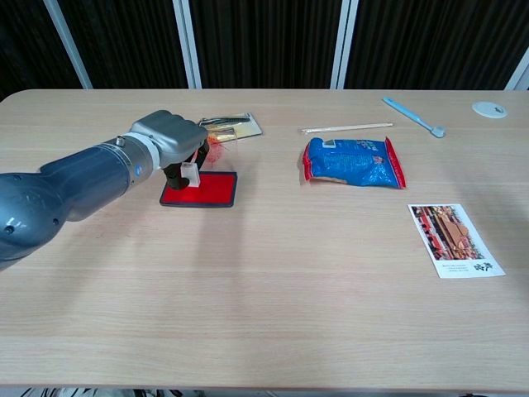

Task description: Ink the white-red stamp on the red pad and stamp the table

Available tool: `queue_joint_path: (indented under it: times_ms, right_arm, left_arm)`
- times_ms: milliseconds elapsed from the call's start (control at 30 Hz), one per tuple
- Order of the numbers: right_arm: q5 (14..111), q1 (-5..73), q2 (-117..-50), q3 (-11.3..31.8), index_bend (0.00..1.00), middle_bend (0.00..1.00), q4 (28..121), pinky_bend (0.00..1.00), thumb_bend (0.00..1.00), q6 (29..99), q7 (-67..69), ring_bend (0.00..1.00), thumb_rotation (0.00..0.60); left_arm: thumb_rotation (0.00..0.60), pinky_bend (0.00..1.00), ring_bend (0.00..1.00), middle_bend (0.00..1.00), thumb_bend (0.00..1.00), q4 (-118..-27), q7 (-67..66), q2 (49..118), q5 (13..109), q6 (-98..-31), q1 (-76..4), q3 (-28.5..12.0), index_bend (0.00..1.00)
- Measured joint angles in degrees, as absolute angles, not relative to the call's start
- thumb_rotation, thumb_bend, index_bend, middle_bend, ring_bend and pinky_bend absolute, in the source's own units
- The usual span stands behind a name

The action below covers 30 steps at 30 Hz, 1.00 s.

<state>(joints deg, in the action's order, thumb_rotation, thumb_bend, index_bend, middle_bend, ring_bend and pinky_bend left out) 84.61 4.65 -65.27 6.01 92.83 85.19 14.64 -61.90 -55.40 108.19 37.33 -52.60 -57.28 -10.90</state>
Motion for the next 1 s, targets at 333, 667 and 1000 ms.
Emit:
queue_joint_path:
  times_ms: [333, 667, 1000]
  right_arm:
    - [84.70, 4.61, -65.34, 6.01, 0.00, 0.00, 92.84, 0.19, 0.11, 85.32, 14.59, 0.00, 0.600]
    - [84.70, 4.62, -65.29, 6.00, 0.00, 0.00, 92.85, 0.19, 0.11, 85.26, 14.66, 0.00, 0.600]
    - [84.92, 4.59, -65.34, 5.98, 0.00, 0.00, 92.69, 0.19, 0.11, 85.46, 14.48, 0.00, 0.600]
  left_arm:
    - [0.600, 0.55, 0.51, 0.75, 0.53, -61.80, -55.16, 108.17, 37.34, -52.57, -57.09, -10.64, 0.75]
    - [0.600, 0.55, 0.51, 0.75, 0.53, -62.47, -54.94, 107.81, 37.83, -53.13, -57.27, -10.94, 0.75]
    - [0.600, 0.55, 0.51, 0.75, 0.53, -66.83, -54.82, 105.60, 38.53, -55.23, -57.05, -11.55, 0.75]
